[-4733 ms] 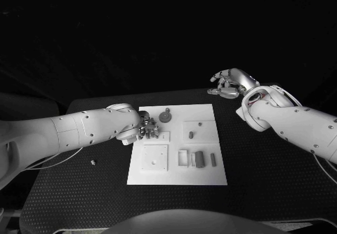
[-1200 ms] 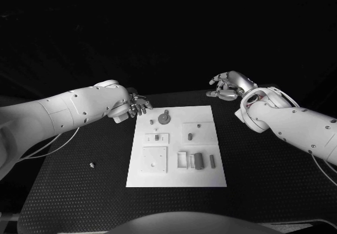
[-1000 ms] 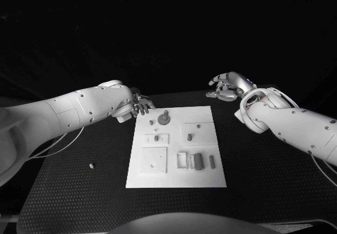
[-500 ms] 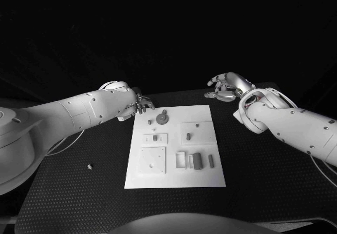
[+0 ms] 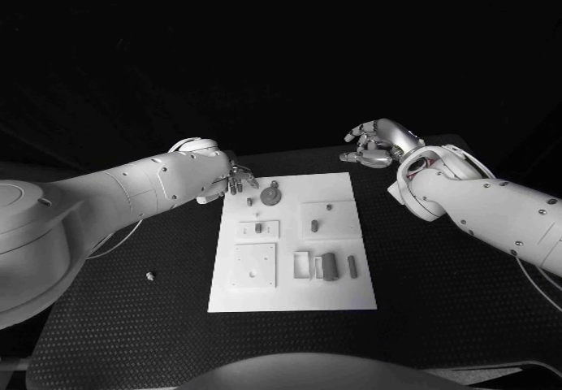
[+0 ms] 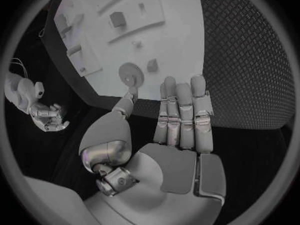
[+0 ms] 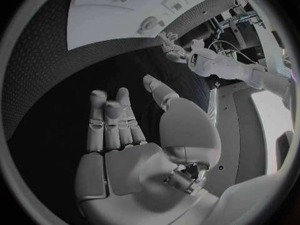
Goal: Assemble the parts on the task board
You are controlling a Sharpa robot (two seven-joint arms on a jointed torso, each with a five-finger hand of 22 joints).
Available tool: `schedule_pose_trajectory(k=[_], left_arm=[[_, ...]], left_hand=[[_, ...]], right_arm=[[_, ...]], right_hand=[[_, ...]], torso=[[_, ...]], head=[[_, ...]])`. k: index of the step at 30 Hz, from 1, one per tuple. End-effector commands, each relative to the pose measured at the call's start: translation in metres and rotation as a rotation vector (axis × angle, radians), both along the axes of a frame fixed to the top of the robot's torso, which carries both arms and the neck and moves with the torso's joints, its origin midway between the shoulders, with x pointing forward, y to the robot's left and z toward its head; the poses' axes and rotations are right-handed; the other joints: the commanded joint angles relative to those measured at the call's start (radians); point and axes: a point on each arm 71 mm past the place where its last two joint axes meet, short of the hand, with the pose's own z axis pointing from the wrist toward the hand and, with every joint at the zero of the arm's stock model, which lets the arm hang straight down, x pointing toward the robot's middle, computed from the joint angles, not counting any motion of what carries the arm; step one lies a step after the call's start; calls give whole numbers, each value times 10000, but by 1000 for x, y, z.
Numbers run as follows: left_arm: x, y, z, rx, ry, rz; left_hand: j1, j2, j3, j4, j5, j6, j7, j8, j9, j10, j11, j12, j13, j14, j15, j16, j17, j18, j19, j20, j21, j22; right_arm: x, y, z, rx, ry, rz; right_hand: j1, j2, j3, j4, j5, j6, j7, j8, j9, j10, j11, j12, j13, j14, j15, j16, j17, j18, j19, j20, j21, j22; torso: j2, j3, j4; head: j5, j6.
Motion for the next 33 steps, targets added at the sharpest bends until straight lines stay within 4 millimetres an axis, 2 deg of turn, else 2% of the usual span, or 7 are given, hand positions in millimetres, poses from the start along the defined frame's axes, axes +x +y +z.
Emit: schedule_pose_trajectory(k=[1, 6, 16, 22, 29, 33], left_arm=[[-1, -2, -3, 427, 288, -321], [-2, -1, -7, 465, 396, -324], [-3, 4, -16, 330, 667, -252], [-6, -3, -20, -327, 1064, -380], [-5, -5, -21, -389, 903, -375], [-6, -5, -21, -415, 943, -414]], left_hand=[[-107, 19, -68, -6, -41, -48, -34, -34, 16, -55, 10, 48, -16, -58, 8, 54, -20, 195, -6, 18, -43, -1], [-104, 64, -71, -8, -38, -47, -36, -35, 20, -57, 8, 55, -22, -63, 8, 65, -32, 198, -6, 19, -48, 2], [-88, 155, -68, -10, -34, -35, -41, -35, 30, -53, 4, 75, -32, -64, 4, 94, -58, 203, 3, 19, -53, 13], [-47, 391, -47, -7, -31, -16, -48, -41, 39, -60, 2, 89, -59, -85, 7, 130, -105, 200, -3, 26, -69, 33], [-5, 452, -41, -29, -26, -17, -46, -52, 37, -70, 6, 84, -77, -100, 12, 137, -128, 199, -12, 29, -78, 42], [6, 476, -40, -31, -23, -18, -44, -57, 36, -71, 8, 83, -84, -103, 14, 141, -138, 198, -13, 30, -81, 46]], right_arm=[[0, 1, 0, -32, 70, 83], [0, 1, 0, -36, 76, 81], [0, 2, 0, -36, 85, 100], [0, 4, -1, -48, 120, 127], [1, 4, -1, -59, 141, 125], [1, 5, -2, -56, 148, 143]], right_hand=[[-47, 46, 1, 40, -13, -105, 165, 31, -12, -9, -30, 66, -17, -13, -18, -60, -10, 152, 12, -49, -39, 89], [-46, 46, 1, 42, -13, -105, 165, 31, -13, -9, -30, 67, -18, -13, -18, -60, -10, 152, 12, -49, -40, 89], [-47, 50, 0, 46, -12, -105, 165, 32, -15, -8, -30, 70, -20, -11, -18, -59, -11, 152, 14, -50, -41, 89], [-45, 59, 2, 48, -12, -105, 165, 32, -17, -8, -30, 71, -21, -10, -18, -58, -11, 152, 16, -50, -42, 89], [-42, 65, 3, 49, -11, -107, 165, 31, -18, -8, -30, 72, -22, -9, -18, -57, -11, 152, 18, -51, -42, 90], [-42, 68, 3, 51, -12, -108, 165, 31, -20, -8, -30, 73, -23, -9, -18, -56, -11, 152, 19, -52, -43, 90]], torso=[[-10, 3, -6], [-9, -10, 10], [0, -6, 7], [13, -3, 7], [-12, -12, 33], [-12, -2, 28]], head=[[1, -7], [-28, -24], [-48, -15], [-132, -23], [-119, -57], [-101, -65]])
